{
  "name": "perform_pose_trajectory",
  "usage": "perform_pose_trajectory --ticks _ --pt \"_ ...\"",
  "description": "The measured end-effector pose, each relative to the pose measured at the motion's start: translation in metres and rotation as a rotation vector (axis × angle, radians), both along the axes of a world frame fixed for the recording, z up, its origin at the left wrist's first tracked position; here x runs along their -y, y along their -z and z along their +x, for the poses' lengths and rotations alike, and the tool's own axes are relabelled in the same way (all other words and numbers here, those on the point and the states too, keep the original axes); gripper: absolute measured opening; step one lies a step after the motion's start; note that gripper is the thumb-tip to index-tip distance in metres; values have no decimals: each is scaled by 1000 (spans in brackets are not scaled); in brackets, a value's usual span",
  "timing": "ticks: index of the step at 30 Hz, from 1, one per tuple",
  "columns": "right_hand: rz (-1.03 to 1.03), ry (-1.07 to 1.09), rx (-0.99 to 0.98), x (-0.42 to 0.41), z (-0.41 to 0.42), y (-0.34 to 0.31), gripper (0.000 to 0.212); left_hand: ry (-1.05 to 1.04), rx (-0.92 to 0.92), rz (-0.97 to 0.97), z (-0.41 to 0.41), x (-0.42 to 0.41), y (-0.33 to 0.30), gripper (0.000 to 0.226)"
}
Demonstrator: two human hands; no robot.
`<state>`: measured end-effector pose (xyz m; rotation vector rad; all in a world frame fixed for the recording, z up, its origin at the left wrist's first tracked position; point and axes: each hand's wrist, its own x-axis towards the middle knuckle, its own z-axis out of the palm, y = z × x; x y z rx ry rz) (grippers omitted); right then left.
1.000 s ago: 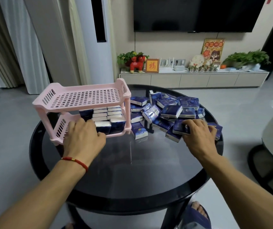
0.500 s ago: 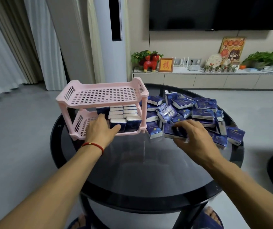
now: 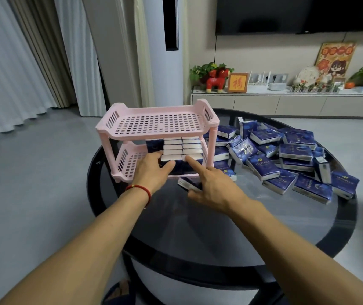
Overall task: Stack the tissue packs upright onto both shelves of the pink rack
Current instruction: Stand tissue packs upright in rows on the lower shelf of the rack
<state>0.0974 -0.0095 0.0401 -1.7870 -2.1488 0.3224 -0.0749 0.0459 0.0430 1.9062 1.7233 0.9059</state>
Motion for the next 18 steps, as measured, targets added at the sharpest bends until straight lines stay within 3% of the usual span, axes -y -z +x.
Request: perform_pose_trajectory --ticks 11,14,16,18 --pt "-8 -15 -50 4 10 -4 93 31 -28 -72 2 4 -9 40" --pt "5 -37 -107 15 27 -6 90 -39 -134 -37 -3 16 -13 47" --pt "40 -88 -81 23 37 -11 88 -61 -150 75 -2 31 -17 39" --pt "107 -174 -97 30 40 -16 82 32 -60 22 5 47 -17 28"
